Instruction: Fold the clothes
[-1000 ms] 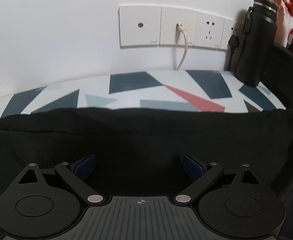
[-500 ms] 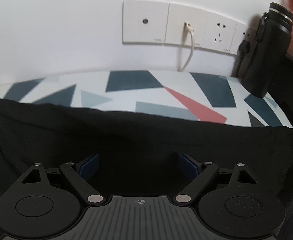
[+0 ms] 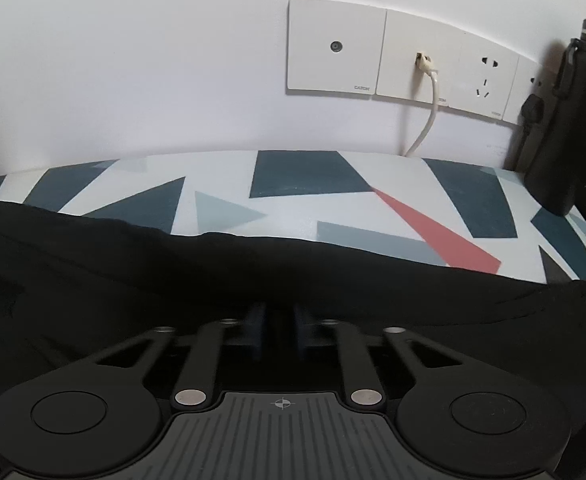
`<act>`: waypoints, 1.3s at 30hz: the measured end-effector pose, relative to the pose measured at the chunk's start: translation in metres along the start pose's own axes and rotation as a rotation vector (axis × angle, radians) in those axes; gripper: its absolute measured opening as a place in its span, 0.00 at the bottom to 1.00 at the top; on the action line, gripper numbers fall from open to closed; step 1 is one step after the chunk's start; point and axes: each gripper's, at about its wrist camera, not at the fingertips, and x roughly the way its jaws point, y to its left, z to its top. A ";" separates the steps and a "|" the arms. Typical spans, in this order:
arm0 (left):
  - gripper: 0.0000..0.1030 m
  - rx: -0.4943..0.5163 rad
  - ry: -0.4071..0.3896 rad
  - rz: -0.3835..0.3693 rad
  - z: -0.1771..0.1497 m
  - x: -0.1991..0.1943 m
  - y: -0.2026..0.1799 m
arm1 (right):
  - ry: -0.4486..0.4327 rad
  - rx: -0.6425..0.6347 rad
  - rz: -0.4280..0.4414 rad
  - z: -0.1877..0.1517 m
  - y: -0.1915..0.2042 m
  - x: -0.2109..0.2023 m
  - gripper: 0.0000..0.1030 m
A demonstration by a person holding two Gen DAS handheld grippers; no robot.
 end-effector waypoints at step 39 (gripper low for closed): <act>0.03 -0.006 -0.029 0.093 -0.010 -0.037 -0.011 | -0.022 -0.044 0.090 -0.011 -0.014 -0.016 0.51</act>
